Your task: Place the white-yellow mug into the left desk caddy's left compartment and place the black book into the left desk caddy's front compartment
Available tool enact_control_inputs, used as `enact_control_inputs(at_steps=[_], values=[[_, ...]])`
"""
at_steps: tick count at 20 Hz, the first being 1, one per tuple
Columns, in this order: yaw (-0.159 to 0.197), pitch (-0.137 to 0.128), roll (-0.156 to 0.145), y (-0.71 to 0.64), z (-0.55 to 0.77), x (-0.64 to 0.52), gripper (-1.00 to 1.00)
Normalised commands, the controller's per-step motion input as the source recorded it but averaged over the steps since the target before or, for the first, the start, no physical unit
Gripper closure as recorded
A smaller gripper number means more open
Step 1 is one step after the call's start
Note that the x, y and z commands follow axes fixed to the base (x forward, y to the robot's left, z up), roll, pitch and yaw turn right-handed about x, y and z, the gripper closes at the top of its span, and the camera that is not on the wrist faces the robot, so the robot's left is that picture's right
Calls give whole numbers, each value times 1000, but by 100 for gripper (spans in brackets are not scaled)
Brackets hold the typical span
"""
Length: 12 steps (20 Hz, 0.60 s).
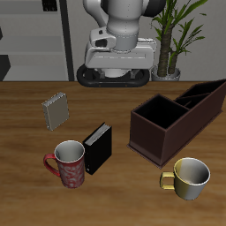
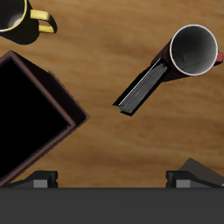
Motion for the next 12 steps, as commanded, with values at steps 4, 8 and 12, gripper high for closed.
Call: enact_control_inputs(at_steps=[4,8,12], values=[[-15,-66,24,255,150,279,-100],[-25,-22,4,205,157,368,-100],[-35,-44,31,221,115,385,-100]])
